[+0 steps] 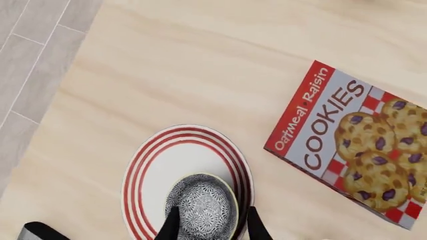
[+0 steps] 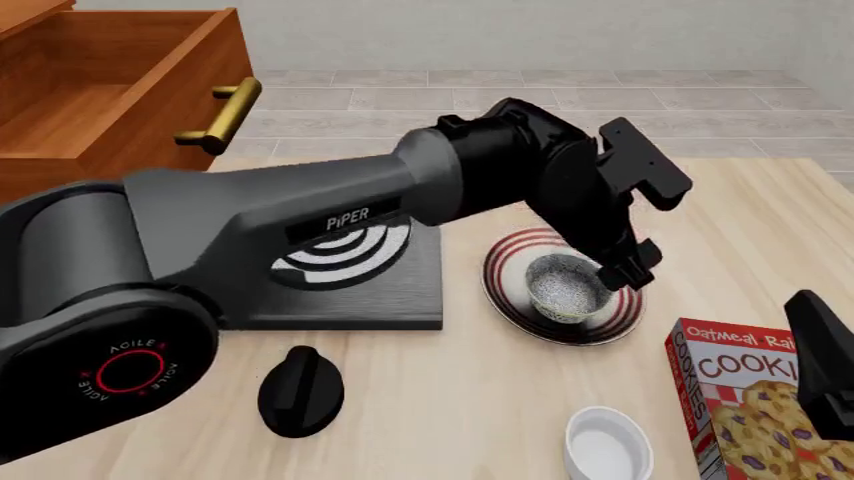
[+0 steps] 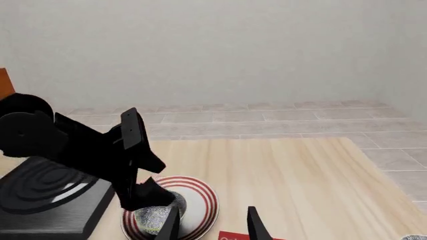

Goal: Pick the akita bowl in the top layer of the wooden cabinet and place it on the plate.

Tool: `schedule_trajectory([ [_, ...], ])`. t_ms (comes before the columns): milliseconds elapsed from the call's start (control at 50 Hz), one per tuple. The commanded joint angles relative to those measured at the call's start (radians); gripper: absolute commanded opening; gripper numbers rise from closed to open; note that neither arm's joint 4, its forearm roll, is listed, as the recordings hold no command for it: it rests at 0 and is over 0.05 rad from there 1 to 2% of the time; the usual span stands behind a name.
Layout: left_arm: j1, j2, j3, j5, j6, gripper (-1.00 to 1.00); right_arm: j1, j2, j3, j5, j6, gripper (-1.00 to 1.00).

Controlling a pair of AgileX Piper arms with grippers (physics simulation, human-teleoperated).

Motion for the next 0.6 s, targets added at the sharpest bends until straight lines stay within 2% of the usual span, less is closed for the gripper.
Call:
schedule_trajectory([
  [20,0.000,-0.018,-0.078,0.057,-0.006,1.00,0.003,0.000,0.000,-0.003,-0.008,1.00],
  [260,0.007,-0.026,-0.112,0.080,-0.002,1.00,0.006,0.000,0.000,-0.004,-0.013,1.00],
  [420,0.002,-0.029,-0.180,0.123,-0.034,1.00,0.008,0.000,0.000,-0.003,-0.015,1.00],
  [600,-0.008,-0.057,-0.178,0.128,-0.077,1.00,0.009,0.000,-0.001,-0.003,-0.019,1.00],
])
